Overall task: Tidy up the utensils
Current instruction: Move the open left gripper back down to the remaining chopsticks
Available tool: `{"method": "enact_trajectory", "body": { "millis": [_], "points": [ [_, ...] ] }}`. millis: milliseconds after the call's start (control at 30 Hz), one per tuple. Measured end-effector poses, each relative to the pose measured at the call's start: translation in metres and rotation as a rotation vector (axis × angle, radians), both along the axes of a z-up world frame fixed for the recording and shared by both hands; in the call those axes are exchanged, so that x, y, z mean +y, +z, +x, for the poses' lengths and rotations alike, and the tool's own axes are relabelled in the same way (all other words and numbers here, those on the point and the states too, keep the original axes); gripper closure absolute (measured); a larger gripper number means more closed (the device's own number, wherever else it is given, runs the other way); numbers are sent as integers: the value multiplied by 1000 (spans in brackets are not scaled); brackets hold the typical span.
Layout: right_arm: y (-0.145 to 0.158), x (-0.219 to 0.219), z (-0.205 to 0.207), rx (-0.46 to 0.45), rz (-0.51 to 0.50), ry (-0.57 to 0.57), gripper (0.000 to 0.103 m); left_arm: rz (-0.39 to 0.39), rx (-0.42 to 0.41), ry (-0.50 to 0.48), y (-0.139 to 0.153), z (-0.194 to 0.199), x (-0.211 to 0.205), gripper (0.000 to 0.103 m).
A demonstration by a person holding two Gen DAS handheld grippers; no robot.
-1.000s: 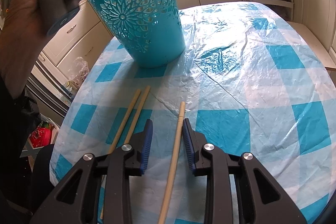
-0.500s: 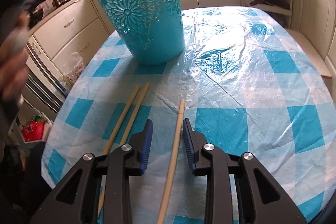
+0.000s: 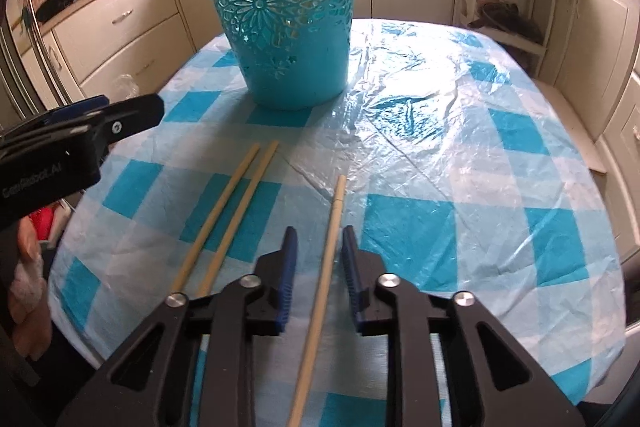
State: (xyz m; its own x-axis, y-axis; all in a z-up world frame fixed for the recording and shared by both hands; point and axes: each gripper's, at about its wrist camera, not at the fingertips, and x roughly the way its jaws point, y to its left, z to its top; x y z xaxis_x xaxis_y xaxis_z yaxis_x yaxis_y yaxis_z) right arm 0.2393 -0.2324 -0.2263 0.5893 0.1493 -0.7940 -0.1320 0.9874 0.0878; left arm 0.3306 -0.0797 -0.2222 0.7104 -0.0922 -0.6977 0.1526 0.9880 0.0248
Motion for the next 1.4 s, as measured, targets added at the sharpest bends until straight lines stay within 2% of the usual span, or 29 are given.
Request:
{"method": "enact_trajectory", "body": {
  "millis": [133, 500, 1000, 1400],
  "points": [
    [-2, -5, 4, -5, 15, -17, 93, 2, 16, -5, 2, 5, -3, 30],
    [-2, -2, 7, -19, -17, 0, 93, 15, 50, -26, -7, 8, -16, 30],
    [-1, -10, 8, -15, 25, -1, 95, 53, 95, -38, -23, 11, -26, 30],
    [-1, -20, 11, 7, 88, -7, 95, 91, 172, -57, -44, 18, -36, 30]
  ]
}}
